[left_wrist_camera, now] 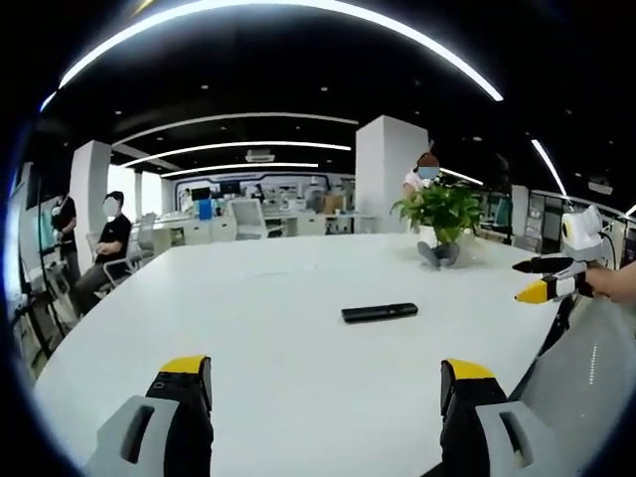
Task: Press the specified remote control buttons in sequence, fully releasing each button before pressing the next.
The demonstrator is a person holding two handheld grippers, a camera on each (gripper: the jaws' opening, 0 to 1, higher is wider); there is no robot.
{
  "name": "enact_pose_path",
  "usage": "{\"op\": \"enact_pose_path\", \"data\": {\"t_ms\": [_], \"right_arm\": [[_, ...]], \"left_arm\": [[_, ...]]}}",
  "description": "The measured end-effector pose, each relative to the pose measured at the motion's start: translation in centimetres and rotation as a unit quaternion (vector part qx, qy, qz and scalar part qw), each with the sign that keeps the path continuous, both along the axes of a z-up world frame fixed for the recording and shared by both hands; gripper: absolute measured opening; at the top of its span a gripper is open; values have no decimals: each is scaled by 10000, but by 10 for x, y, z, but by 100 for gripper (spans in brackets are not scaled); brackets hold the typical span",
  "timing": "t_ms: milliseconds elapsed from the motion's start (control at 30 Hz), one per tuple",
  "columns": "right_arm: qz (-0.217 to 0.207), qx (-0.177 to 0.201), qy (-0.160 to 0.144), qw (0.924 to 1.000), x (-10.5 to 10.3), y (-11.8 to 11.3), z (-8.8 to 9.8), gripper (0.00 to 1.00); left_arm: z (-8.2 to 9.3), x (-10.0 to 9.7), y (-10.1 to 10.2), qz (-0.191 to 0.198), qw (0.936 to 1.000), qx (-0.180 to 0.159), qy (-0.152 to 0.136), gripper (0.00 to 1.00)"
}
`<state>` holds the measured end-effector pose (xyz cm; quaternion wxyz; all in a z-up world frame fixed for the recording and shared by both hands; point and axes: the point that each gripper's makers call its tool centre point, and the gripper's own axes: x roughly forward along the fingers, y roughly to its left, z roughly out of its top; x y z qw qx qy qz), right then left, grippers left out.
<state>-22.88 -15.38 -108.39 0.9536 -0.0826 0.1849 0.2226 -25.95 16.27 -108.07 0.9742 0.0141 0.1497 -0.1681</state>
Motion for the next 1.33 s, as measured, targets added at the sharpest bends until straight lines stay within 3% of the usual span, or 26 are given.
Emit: {"op": "enact_pose_path", "data": {"t_ms": [133, 367, 500, 600, 800, 1033, 1333], "right_arm": [[-223, -380, -201, 9988, 5, -8, 3, 99], [-234, 199, -234, 9993, 9, -4, 9, 99], [-160, 324, -226, 9991, 8, 2, 9, 99], [-104, 400, -219, 9989, 6, 5, 10, 99], [18, 124, -71, 9999, 2, 5, 2, 93], [85, 102, -69, 9999, 3, 7, 2, 93], [127, 111, -79, 9998, 1, 9, 2, 93]], "left_arm": [[6, 1, 0, 92, 9995, -297, -80, 100], [6, -1, -1, 189, 9991, -379, -61, 100], [22, 1, 0, 271, 9957, -790, -392, 100], [19, 0, 0, 281, 9960, -786, -331, 100], [5, -3, -2, 271, 9984, -493, -40, 96], [1, 0, 1, 320, 9979, -553, 85, 96], [2, 0, 4, 324, 9984, -471, 36, 95]]}}
